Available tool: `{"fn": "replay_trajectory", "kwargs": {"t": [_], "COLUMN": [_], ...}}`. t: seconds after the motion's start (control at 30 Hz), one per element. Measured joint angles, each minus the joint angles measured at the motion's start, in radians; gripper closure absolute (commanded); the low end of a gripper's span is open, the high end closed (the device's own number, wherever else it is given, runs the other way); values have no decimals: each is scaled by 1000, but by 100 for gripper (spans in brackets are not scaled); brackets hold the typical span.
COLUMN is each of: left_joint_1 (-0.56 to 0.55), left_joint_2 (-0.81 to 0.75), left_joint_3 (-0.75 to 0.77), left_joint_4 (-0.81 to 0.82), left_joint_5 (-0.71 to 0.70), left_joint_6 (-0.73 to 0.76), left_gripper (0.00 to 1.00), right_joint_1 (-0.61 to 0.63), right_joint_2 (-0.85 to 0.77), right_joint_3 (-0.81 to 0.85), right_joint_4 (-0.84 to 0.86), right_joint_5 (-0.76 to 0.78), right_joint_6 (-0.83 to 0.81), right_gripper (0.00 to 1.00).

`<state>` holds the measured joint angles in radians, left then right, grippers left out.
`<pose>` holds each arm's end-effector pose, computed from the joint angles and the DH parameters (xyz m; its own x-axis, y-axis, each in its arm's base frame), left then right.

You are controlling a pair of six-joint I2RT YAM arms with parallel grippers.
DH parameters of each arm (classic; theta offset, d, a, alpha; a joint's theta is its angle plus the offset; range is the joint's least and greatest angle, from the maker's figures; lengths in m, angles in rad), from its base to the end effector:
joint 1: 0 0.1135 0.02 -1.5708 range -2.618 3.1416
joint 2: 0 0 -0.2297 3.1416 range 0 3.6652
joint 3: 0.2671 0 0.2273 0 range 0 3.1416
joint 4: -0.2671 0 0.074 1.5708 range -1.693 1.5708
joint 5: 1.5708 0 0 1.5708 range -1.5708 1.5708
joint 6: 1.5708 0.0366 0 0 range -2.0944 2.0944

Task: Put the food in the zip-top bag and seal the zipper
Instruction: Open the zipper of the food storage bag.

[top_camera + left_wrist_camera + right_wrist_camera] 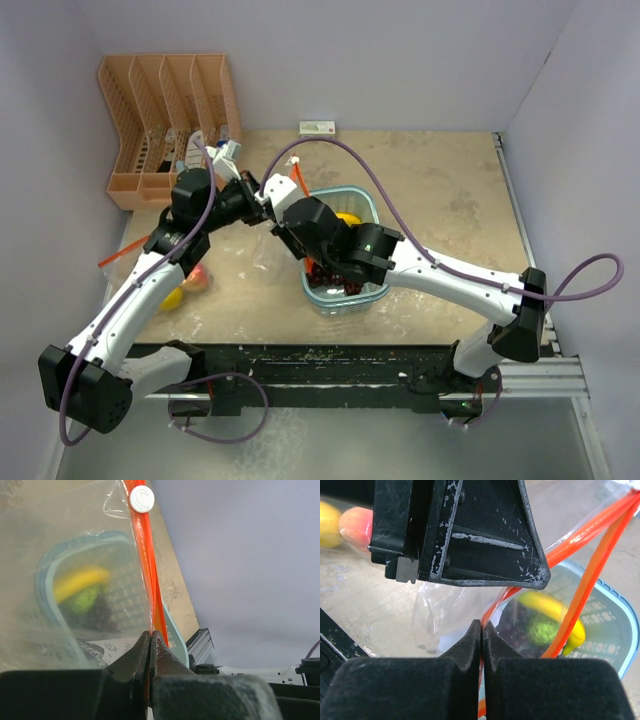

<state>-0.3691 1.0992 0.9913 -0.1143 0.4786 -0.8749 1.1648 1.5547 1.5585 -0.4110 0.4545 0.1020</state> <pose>0.2214 -0.1037 0.3307 -0.6991 -0.4600 -0.5474 0.3161 0.4878 -0.8137 0.1465 0.3000 0.3617 -0.2234 -0.2881 -0.9312 -0.6468 0.7585 -0.0795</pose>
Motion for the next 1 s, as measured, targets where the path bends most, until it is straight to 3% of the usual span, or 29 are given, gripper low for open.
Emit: {"fn": "replay_trajectory", "kwargs": {"t": [0.07,0.33,0.6,1.0], "left_joint_1": [0,0,0,0], "left_joint_2": [0,-22,-50,-106], "left_joint_3": [-8,-50,-57,-56], "left_joint_4": [2,-24,-30,-38], "left_joint_5": [-4,-57,-55,-51], "left_joint_6": [7,68,87,93], "left_gripper": [100,100,100,100], "right_joint_1": [0,0,-21,-103], "right_joint_2": [0,-134,-355,-163], "right_joint_3": [0,-54,-127,-138], "right_joint_4": [-6,-9,25,69], "right_joint_5": [4,34,81,-109], "right_joint_6": [3,37,108,208], "right_gripper": [69,25,28,32]}}
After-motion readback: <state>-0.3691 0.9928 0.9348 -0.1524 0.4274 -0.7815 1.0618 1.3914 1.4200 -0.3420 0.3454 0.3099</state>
